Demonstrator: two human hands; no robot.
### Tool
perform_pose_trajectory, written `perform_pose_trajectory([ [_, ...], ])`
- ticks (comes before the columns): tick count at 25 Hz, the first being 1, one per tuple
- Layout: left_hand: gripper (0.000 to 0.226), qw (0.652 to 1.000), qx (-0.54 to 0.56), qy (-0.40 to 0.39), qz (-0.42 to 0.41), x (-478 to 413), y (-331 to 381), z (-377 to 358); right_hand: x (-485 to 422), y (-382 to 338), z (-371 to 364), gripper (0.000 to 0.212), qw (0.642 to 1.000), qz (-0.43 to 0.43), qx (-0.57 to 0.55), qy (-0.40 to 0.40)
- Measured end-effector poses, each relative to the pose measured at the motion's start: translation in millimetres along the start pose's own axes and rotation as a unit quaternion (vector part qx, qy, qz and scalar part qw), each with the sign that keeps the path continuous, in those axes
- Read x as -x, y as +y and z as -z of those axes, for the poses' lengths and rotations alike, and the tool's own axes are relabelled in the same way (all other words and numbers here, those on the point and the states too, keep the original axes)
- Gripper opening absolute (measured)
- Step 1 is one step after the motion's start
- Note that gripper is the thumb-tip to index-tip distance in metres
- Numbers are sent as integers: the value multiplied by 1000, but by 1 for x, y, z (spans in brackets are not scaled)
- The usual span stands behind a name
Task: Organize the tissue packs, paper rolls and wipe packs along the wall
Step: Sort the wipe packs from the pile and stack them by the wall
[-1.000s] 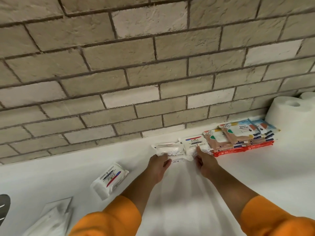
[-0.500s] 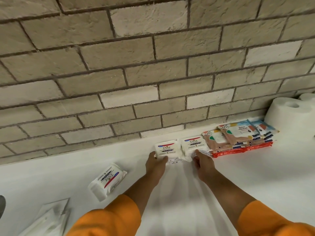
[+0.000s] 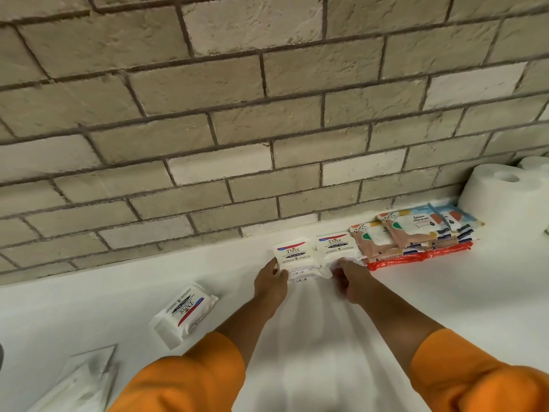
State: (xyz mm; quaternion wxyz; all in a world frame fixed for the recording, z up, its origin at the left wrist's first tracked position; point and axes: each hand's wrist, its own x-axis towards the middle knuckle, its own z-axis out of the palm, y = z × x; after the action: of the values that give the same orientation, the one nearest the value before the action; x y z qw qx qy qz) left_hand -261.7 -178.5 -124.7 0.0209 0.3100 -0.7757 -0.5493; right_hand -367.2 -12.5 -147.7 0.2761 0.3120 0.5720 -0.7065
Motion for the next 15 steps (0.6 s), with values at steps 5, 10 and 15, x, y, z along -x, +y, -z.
perform_pose_trajectory([
  [5,54,994,32,-100,14,-6,-5,9,0,-4,4,17,998,-9,56,-13],
  [10,43,996,82,-29,14,-8,-14,10,9,6,1,5,999,26,11,-17],
  [15,20,989,-51,51,-132,8,-12,0,17,14,-5,23,995,66,-49,-62],
])
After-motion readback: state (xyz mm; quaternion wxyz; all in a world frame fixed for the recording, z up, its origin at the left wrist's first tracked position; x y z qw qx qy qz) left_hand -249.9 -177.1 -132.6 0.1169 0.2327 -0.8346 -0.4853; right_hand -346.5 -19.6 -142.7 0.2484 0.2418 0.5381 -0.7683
